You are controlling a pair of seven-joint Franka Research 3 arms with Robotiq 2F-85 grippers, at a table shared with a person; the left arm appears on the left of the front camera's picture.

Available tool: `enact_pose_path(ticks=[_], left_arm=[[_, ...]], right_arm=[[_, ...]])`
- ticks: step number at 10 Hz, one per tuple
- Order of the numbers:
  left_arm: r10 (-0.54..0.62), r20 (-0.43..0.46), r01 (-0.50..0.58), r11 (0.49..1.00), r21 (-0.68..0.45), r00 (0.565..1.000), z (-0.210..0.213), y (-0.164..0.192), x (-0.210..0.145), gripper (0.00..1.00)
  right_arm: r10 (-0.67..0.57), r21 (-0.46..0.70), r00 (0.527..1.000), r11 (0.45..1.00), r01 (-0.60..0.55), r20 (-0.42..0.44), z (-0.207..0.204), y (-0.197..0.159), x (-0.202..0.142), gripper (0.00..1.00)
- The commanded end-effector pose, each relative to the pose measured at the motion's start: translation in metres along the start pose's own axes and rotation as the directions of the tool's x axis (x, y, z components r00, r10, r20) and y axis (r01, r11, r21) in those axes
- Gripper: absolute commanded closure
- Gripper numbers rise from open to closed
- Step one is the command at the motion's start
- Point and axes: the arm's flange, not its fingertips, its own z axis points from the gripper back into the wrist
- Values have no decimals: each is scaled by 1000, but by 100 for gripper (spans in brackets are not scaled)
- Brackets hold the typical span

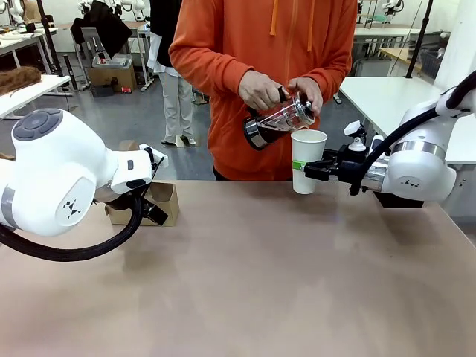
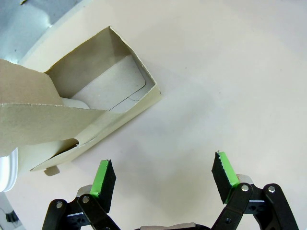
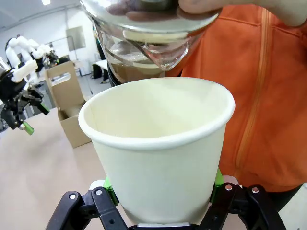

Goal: Pour a drink into a cup and package it in a carrier.
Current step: When a person places the Paper Cup Lid on the 600 ml Paper Cup , lift the 600 ml Paper Cup.

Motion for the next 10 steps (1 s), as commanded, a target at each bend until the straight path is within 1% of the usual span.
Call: enact_pose_path(ticks=[1,10], left_arm=[[0,1,0,1000,-1,1000,0,0,0,0],[0,1,0,1000,-1,1000,0,0,0,0]], right_arm=[[-6,-17,1000,1000,6,-3,-3,2,1,20],[-6,-17,1000,1000,6,-3,-3,2,1,20]])
